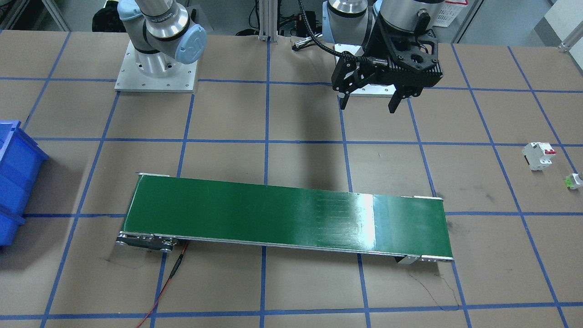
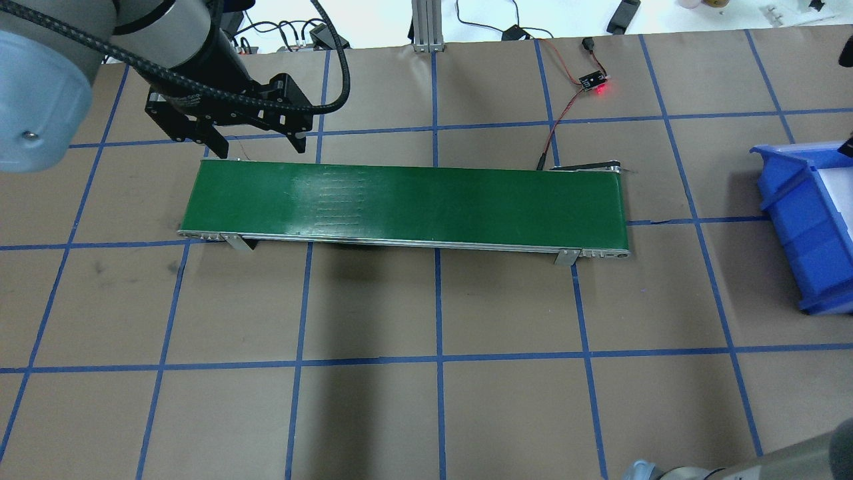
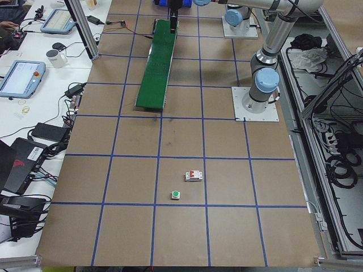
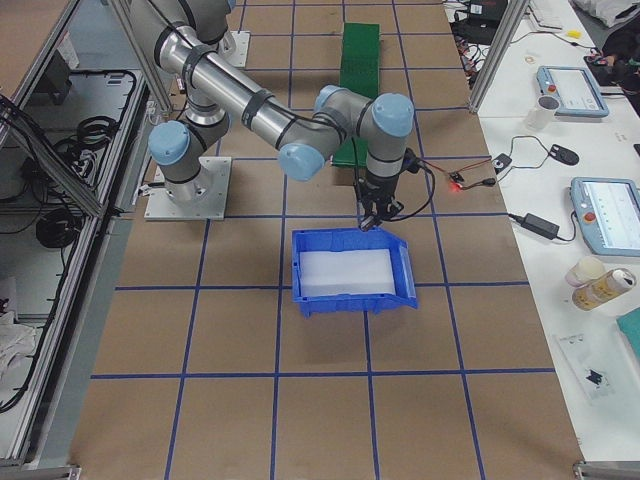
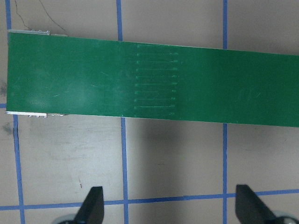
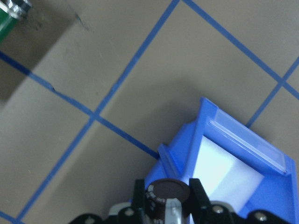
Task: Move capacitor from left to right
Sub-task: 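Carry the capacitor with the right gripper into the blue bin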
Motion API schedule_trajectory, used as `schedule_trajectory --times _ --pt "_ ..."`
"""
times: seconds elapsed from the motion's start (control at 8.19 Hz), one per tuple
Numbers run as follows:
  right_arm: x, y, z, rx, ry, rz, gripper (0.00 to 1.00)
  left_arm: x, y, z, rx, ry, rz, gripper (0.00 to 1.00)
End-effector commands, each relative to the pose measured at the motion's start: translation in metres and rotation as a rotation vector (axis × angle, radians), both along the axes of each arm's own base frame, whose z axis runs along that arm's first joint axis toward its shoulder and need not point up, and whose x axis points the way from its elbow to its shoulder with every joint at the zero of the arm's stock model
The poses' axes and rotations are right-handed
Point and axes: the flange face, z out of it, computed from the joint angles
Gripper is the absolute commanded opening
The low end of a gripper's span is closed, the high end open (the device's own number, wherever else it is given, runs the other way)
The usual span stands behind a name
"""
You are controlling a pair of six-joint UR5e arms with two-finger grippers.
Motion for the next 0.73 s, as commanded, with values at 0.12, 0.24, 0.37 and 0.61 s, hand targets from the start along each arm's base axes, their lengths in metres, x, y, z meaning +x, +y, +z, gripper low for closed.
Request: schedule_trajectory --times 0.12,0.24,0.37,0.61 --pt "-0.054 0.010 -0.067 -0.017 0.004 0.168 0.99 -0.001 0.000 0.000 -0.002 0.000 -0.002 1.00" --pt "-0.050 0.014 -0.060 -0.015 -0.002 0.148 1.00 -0.001 0.000 0.000 0.000 0.001 -0.002 1.00" --pt "-0.035 0.022 -0.035 -0.023 -0.013 0.076 1.00 -0.001 0.000 0.000 -0.002 0.001 -0.003 1.00" --pt "0.056 0.036 0.038 -0.036 -0.062 -0.109 1.00 -0.002 0.001 0.000 0.000 0.001 -0.003 1.00"
